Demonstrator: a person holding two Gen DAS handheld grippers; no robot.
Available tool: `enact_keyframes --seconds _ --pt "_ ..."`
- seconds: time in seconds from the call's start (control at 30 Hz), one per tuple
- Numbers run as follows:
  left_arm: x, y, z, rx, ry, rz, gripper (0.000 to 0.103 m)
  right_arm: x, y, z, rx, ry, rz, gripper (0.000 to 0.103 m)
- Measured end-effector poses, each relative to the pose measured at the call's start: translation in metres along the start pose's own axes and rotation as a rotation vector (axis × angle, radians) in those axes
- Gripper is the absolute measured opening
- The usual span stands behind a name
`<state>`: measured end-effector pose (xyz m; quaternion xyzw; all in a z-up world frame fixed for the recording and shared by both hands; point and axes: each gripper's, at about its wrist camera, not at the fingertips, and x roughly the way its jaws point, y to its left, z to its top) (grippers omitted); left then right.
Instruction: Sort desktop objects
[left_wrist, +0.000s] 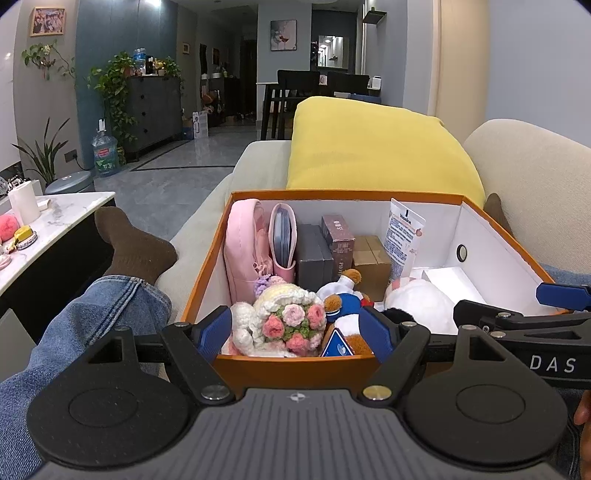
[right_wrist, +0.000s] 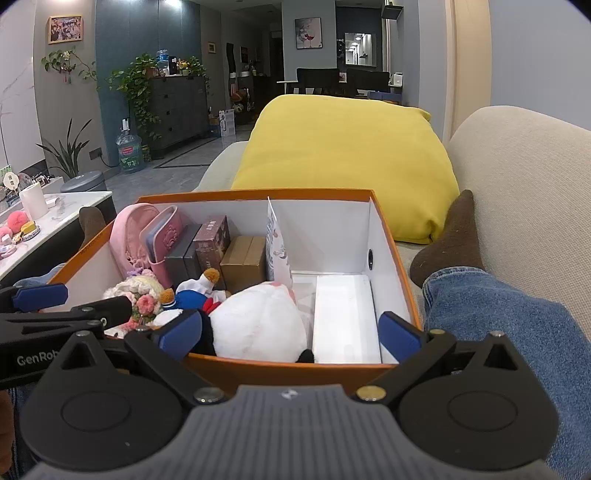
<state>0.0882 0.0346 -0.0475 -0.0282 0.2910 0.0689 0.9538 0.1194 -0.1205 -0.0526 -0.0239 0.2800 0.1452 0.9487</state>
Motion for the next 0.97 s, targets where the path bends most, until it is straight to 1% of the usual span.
enact_keyframes --seconds 0.97 --pt "-0.0004 0.0009 0.0008 0.001 0.009 0.006 0.089 -0.001 0.0001 -0.0005 -0.005 -0.013 -0.008 0.102"
